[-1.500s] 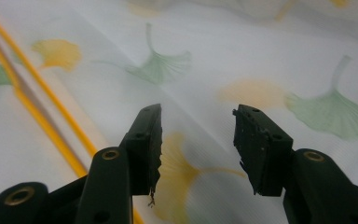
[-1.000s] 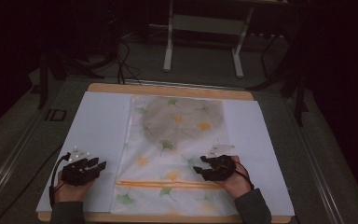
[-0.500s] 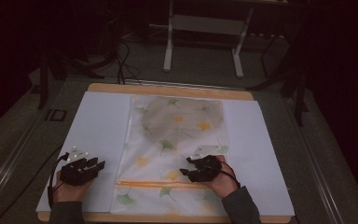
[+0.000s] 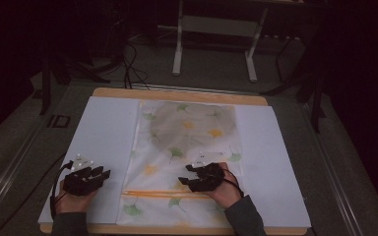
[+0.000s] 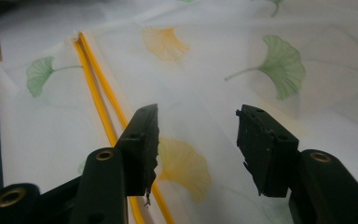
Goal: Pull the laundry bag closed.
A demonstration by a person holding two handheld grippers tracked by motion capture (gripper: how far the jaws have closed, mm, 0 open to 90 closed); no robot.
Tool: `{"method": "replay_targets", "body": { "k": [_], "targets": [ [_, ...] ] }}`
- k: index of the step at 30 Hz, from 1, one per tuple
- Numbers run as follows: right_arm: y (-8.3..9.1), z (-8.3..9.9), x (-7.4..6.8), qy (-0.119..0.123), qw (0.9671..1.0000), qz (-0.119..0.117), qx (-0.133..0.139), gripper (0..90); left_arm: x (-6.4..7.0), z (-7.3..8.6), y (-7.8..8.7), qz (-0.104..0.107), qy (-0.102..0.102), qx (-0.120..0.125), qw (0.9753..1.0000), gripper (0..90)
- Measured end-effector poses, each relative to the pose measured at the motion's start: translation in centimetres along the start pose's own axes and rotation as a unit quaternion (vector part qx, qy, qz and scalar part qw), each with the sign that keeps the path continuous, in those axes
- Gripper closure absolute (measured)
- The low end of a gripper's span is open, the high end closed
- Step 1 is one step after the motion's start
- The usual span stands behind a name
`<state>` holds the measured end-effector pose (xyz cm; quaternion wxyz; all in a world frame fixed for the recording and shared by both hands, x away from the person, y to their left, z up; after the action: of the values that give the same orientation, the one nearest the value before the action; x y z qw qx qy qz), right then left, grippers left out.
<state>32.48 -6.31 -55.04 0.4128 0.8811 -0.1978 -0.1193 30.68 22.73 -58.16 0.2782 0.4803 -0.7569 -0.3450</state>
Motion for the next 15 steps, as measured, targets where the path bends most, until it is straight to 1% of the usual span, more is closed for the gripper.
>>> {"method": "replay_targets", "body": {
  "k": [6, 12, 15],
  "targets": [
    [-0.6, -1.3, -0.9, 0.010, 0.9999, -0.009, 0.007, 48.4, 0.0, 0.0, 0.0, 0.000, -0.003, 0.000, 1.0000, 65.6],
    [-1.2, -1.7, -1.4, 0.010, 0.9998, -0.016, 0.011, 48.6, 0.0, 0.0, 0.0, 0.000, -0.001, 0.001, 1.0000, 64.6],
    [-1.7, -1.9, -1.8, 0.015, 0.9996, -0.020, 0.011, 49.3, -0.1, 0.0, 0.0, -0.001, -0.001, 0.000, 1.0000, 64.1]
  ]
}}
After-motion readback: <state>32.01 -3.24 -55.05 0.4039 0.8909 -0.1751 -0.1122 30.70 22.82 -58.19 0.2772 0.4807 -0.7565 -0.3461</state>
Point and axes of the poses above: each handheld gripper's, and its own axes: y roughly backward along the jaws, z roughly out of its underside, x roughly to its right, the point moved 9 cm from there along -y, roughly forward along the jaws, and after that the axes turned 9 degrees about -x, right-handed, at the moved point
